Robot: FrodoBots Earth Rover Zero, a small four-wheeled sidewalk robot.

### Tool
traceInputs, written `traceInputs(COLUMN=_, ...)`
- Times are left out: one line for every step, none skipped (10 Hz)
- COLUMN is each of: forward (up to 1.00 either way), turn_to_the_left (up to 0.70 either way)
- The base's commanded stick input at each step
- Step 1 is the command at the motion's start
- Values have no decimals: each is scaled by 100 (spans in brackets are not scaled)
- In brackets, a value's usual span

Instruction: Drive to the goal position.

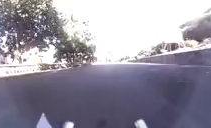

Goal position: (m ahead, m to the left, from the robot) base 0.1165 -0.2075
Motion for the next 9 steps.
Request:
traceInputs(forward=70, turn_to_the_left=0)
traceInputs(forward=70, turn_to_the_left=0)
traceInputs(forward=70, turn_to_the_left=0)
traceInputs(forward=70, turn_to_the_left=0)
traceInputs(forward=70, turn_to_the_left=0)
traceInputs(forward=70, turn_to_the_left=0)
traceInputs(forward=70, turn_to_the_left=0)
traceInputs(forward=70, turn_to_the_left=0)
traceInputs(forward=70, turn_to_the_left=0)
